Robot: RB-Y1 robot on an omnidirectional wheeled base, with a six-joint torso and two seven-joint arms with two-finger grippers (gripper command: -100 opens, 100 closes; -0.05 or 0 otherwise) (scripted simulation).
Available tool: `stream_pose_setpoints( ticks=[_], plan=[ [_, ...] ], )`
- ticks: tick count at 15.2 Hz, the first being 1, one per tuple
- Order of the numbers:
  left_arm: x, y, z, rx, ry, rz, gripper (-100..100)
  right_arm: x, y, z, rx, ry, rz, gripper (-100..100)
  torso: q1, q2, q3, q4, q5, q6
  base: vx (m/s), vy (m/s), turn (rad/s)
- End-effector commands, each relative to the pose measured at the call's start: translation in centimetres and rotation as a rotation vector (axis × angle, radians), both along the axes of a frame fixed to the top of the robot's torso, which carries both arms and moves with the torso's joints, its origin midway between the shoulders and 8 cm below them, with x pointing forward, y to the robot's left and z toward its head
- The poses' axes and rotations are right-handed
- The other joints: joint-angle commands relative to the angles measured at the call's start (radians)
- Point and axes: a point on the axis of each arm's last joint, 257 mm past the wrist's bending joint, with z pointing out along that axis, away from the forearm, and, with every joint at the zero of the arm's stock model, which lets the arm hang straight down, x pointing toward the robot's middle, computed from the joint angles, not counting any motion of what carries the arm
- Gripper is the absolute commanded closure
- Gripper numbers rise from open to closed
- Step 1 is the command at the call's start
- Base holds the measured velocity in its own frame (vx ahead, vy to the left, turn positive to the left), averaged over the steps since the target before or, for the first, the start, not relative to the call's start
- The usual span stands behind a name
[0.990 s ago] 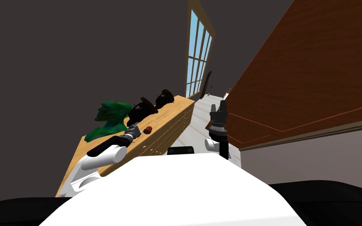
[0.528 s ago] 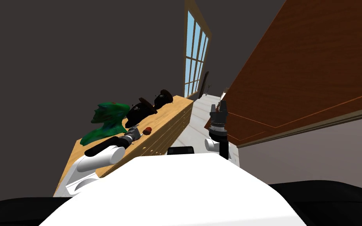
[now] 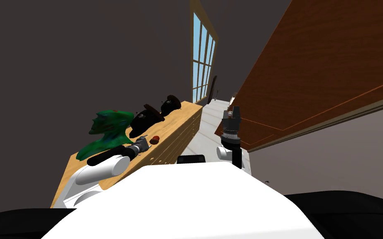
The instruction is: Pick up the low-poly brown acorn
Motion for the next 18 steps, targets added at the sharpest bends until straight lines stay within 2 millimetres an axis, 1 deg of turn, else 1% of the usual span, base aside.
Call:
stream_pose_setpoints(
  ticks=[1,6,7,11,12,13,16,17,18],
  plan=[
    [-0.7,-0.2,-0.4,-0.02,0.032,0.006,-100,0.0,0.0,0.0,0.0,0.0,0.0,0,0.0,0.0,0.0,0.0,0.0,0.0,0.001,0.026,-0.103],
    [-2.2,-1.0,-1.2,-0.071,0.097,0.018,-100,0.0,0.0,0.0,0.0,0.0,0.0,0,0.0,0.0,0.0,0.0,0.0,0.0,0.003,0.026,-0.095],
    [-2.2,-1.0,-1.2,-0.071,0.097,0.018,-100,0.0,0.0,0.0,0.0,0.0,0.0,0,0.0,0.0,0.0,0.0,0.0,0.0,0.006,0.021,-0.071],
    [-3.3,-1.9,-1.3,-0.103,0.134,0.02,-100,0.0,0.0,0.0,0.0,0.0,0.0,0,0.0,-0.001,0.0,0.0,0.0,0.0,0.007,0.022,-0.095],
    [-3.0,-1.7,-1.2,-0.096,0.125,0.02,-100,0.0,0.0,0.0,0.0,0.0,0.0,0,0.0,-0.001,0.0,0.0,0.0,0.0,0.004,0.014,-0.029],
    [-2.7,-1.4,-1.9,-0.098,0.126,0.024,-100,0.0,0.0,0.0,0.0,0.0,0.0,0,0.0,-0.001,0.0,0.0,0.0,0.0,0.005,0.001,-0.028],
    [-2.2,-1.0,-2.7,-0.096,0.124,0.028,-100,0.0,0.0,0.0,0.0,0.0,0.0,0,-0.002,-0.001,-0.001,0.0,0.0,0.0,0.008,-0.013,-0.027],
    [-2.1,-0.9,-2.8,-0.096,0.124,0.029,-100,0.0,0.0,0.0,0.0,0.0,0.0,0,-0.003,-0.001,-0.001,0.0,0.0,0.0,0.008,-0.014,-0.02],
    [-2.2,-1.1,-2.5,-0.097,0.125,0.028,-100,0.0,0.0,0.0,0.0,0.0,0.0,0,-0.003,-0.001,-0.001,0.0,-0.001,0.0,0.004,-0.007,-0.007]
  ],
)
